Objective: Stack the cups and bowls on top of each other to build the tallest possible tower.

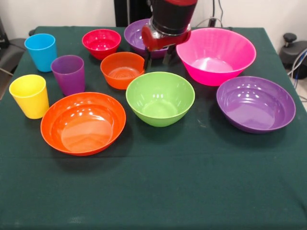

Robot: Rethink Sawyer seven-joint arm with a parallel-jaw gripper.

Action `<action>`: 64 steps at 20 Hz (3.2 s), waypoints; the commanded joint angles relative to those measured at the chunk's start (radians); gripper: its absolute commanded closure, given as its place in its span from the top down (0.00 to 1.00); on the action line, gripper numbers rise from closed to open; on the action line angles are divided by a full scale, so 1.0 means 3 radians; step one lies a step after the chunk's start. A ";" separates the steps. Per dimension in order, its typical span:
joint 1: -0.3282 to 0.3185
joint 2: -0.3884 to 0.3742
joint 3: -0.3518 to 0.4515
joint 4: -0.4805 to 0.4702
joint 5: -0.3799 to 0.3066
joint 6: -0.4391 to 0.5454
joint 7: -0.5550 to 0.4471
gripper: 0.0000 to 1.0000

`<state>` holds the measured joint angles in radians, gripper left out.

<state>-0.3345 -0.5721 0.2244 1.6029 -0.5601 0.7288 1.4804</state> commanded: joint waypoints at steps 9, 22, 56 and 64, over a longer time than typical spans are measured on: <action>-0.0205 0.0080 0.0312 -0.0137 -0.0462 0.0237 -0.0864 1.00; -0.0190 0.0194 0.0315 -0.0069 -0.0495 0.0230 -0.0696 1.00; -0.0252 -0.0031 0.0300 0.0264 -0.0624 0.0046 -0.0740 1.00; -0.0414 -0.0048 0.0292 0.0402 -0.0745 -0.0046 -0.0727 1.00</action>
<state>-0.4288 -0.6014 0.2545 1.6532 -0.6792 0.7411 1.4804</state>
